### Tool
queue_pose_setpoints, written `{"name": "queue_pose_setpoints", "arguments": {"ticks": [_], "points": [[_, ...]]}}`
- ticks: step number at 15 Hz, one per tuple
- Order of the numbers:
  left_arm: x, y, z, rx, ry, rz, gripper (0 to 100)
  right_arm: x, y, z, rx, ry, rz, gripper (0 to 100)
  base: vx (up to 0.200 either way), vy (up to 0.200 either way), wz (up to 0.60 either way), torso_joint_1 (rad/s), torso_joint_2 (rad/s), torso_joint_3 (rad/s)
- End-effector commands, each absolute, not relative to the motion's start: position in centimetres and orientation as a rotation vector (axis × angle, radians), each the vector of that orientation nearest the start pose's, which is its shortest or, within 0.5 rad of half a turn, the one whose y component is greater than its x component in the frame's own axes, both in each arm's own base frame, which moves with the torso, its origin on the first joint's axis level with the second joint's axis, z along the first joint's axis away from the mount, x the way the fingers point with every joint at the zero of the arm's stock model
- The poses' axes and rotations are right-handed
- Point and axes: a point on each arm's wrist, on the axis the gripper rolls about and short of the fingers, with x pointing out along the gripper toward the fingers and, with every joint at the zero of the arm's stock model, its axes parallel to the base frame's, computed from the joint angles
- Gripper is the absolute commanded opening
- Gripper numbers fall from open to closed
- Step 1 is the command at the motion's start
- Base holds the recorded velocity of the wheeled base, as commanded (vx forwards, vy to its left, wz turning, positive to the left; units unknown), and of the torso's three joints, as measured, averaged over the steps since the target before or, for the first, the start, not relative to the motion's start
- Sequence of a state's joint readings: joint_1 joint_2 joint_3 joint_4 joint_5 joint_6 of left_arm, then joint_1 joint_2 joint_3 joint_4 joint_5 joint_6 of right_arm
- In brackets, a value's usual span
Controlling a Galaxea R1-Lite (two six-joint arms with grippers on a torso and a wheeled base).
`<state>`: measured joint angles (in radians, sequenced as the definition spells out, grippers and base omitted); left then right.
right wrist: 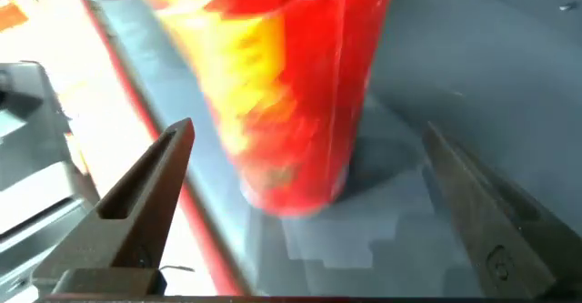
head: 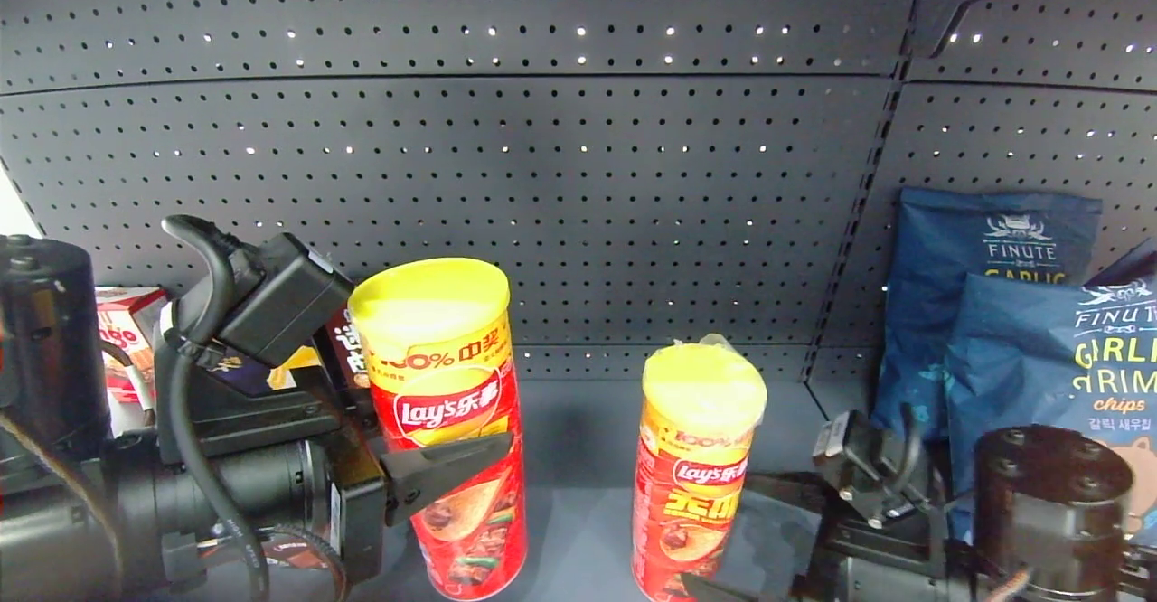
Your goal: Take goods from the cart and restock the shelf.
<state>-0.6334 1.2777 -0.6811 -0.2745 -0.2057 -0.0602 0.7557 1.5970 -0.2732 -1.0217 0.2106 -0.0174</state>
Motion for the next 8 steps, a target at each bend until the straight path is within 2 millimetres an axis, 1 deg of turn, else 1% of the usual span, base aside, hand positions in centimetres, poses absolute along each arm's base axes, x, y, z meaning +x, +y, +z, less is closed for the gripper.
{"name": "queue_pose_setpoints", "arguments": {"ticks": [1, 2, 4, 8], "points": [[15.6, -12.1, 21.9, 0.015, 0.349, -0.823, 0, 13.5, 12.5, 12.6, -0.089, 0.252, 0.916, 100, 0.0, 0.0, 0.0, 0.0, 0.0, 0.0], [15.6, -12.1, 21.9, 0.015, 0.349, -0.823, 0, 13.5, 11.9, 12.2, -0.091, 0.27, 0.887, 100, 0.0, 0.0, 0.0, 0.0, 0.0, 0.0], [15.6, -12.1, 21.9, 0.016, 0.35, -0.824, 0, 13.7, 11.7, 12.2, -0.089, 0.269, 0.871, 100, 0.0, 0.0, 0.0, 0.0, 0.0, 0.0], [15.6, -12.1, 21.8, 0.016, 0.353, -0.826, 0, 15.4, 10.6, 11.8, -0.078, 0.303, 0.766, 100, 0.0, 0.0, 0.0, 0.0, 0.0, 0.0]]}}
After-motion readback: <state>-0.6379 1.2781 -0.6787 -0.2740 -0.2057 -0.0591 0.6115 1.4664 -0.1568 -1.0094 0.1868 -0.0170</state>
